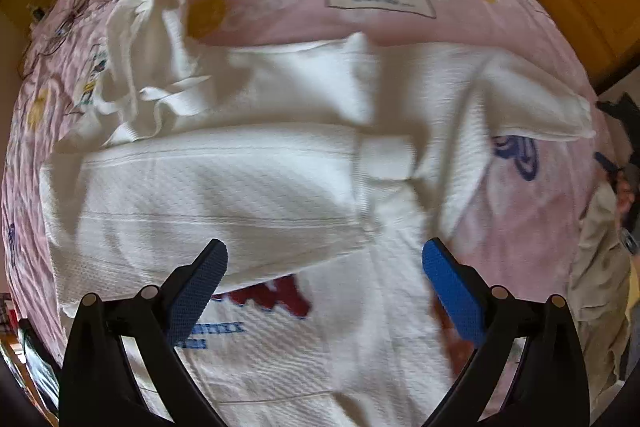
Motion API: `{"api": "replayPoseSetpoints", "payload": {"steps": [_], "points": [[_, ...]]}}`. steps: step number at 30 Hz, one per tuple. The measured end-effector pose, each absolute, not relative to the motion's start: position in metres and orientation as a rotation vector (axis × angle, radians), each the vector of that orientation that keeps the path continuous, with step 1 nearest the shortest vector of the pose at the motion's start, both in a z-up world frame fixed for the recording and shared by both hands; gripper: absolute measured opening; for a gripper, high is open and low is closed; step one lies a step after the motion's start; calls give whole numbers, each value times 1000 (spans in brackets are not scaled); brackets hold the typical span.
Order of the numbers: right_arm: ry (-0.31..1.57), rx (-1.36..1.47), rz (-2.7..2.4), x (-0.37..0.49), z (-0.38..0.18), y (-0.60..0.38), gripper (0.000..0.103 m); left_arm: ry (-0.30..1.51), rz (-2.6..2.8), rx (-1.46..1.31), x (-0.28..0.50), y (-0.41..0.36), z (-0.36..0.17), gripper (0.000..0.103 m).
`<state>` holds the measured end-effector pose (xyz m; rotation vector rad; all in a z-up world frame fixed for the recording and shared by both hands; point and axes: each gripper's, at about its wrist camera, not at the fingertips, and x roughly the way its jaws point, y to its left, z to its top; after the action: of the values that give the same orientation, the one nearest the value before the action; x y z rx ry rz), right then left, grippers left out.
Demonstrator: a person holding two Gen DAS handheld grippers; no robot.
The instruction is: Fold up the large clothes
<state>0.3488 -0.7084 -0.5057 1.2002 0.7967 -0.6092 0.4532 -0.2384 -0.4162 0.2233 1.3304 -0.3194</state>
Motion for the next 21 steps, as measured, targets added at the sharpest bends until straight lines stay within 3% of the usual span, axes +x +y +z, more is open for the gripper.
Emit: {"api": "replayPoseSetpoints", "payload": {"steps": [3,7,15,21], "points": [[783,1288,-607,347,-524,-726,91,1343,-341,214,453,-260,-421,95],[774,1326,-596,344,-539,-744,78,1367,-380,190,453,-281,-428,95],[758,1321,-599,347,-551,-761,78,1395,-427,191,444,-293,-443,95],[809,1202,-647,372,-556,-772,69,1415,-423,171,446,-289,-453,95]]}}
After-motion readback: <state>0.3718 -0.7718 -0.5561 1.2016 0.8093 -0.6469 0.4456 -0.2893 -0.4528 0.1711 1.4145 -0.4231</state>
